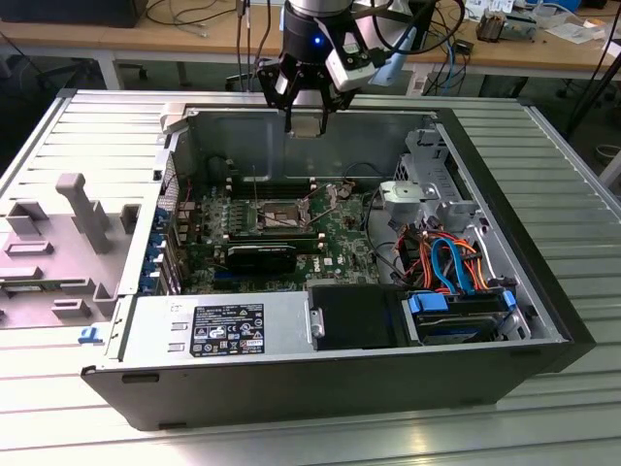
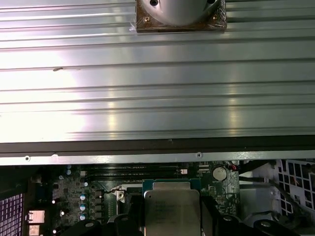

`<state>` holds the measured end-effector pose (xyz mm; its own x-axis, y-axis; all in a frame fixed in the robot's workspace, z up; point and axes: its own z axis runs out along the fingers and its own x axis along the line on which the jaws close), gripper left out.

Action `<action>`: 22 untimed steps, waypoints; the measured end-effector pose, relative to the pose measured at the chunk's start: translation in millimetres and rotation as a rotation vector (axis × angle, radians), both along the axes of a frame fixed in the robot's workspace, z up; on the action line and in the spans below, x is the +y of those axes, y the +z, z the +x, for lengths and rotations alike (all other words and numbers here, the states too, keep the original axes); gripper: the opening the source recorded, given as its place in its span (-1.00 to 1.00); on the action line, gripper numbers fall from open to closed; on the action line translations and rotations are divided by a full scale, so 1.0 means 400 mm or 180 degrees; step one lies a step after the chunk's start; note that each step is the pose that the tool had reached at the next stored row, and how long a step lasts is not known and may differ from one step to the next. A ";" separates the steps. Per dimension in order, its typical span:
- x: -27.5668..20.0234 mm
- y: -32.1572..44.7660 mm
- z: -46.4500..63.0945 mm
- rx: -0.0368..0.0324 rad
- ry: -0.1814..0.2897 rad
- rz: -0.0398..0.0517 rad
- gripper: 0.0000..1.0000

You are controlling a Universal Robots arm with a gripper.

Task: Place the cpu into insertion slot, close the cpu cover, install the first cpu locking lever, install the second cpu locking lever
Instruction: 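Place the cpu into insertion slot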

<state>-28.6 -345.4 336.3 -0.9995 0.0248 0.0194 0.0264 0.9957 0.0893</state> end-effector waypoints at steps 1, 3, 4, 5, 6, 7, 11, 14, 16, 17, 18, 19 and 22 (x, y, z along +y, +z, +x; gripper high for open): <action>0.000 -0.001 0.000 0.0000 0.0000 0.0000 0.09; 0.000 -0.001 0.000 0.0000 0.0000 0.0000 0.09; 0.000 -0.002 0.000 0.0000 0.0000 0.0000 0.09; 0.000 -0.002 0.000 0.0000 0.0000 0.0000 0.09; 0.000 -0.004 0.000 0.0000 0.0000 0.0000 0.09; 0.000 -0.006 0.000 0.0000 0.0000 0.0000 0.09; 0.000 -0.006 0.000 0.0000 0.0000 0.0000 0.09; 0.000 -0.007 0.000 0.0000 0.0000 0.0000 0.09; -0.001 -0.008 0.000 -0.0001 0.0000 0.0001 0.09; -0.002 -0.009 0.000 0.0000 0.0000 0.0000 0.09; -0.003 -0.009 0.000 0.0000 0.0001 0.0000 0.09; -0.007 -0.010 0.000 0.0000 0.0000 0.0001 0.09; -0.015 -0.011 0.000 0.0000 0.0000 0.0000 0.09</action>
